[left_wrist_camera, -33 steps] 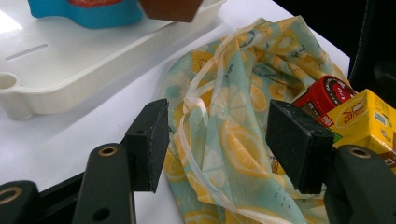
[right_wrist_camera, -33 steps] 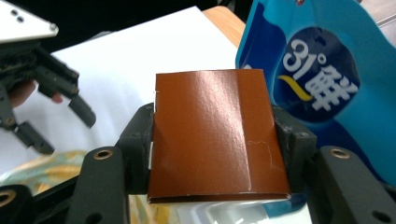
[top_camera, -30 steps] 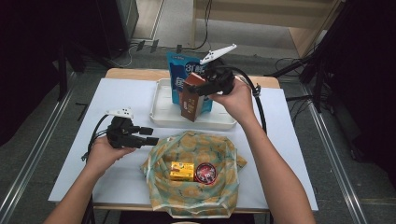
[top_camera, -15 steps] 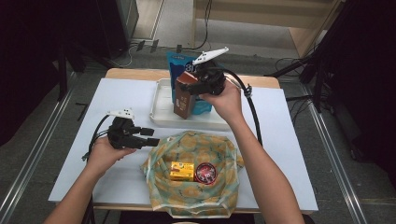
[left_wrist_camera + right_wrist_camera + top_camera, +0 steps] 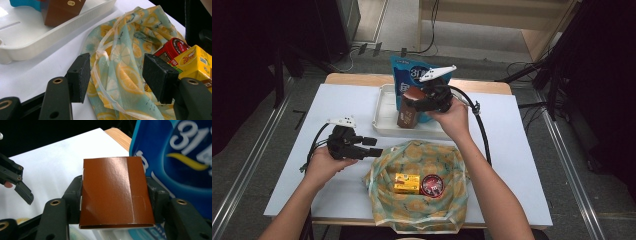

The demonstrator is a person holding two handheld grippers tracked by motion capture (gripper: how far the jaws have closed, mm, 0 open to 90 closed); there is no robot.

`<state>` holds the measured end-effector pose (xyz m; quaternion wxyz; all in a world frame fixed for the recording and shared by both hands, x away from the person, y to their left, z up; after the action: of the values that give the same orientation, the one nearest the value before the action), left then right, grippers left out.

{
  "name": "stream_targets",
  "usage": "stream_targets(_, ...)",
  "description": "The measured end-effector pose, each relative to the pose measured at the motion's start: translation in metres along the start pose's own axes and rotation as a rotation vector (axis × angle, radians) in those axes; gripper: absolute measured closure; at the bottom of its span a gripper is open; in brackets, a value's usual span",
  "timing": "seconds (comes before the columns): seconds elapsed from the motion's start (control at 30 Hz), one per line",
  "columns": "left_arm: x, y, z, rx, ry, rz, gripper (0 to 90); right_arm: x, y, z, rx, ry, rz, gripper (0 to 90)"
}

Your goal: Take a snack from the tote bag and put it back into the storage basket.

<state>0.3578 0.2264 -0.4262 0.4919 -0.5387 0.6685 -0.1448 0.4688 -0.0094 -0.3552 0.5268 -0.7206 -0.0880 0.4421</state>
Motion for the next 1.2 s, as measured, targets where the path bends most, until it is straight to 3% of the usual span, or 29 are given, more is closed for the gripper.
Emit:
stream_targets(0.23,0.001,0.0,0.0,-0.002,0.002,0.001,40.0,-0.008,0.012,-0.009,0.029,-0.011,0.009,44.1)
stream_targets(0.63,0.0,0.0,0.0,-0.002,0.003,-0.005,40.0,-0.02,0.03,-0.016,0.02,-0.011,0.051,44.0)
stream_targets(1.2,0.0,0.0,0.0,-0.006,0.004,-0.007,40.0,-0.029,0.063,-0.029,0.061,-0.037,0.087,43.8)
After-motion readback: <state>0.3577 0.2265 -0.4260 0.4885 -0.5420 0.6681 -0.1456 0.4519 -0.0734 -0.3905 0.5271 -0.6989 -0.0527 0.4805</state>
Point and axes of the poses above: each handheld gripper's, and its own axes: x roughly forward along the jaws, y roughly out of its underside, z roughly to its left, the point moved 4 cm from there along x, roughly forward along the jaws, and after that the axes turned 12 degrees about y, right-handed, at the moved point
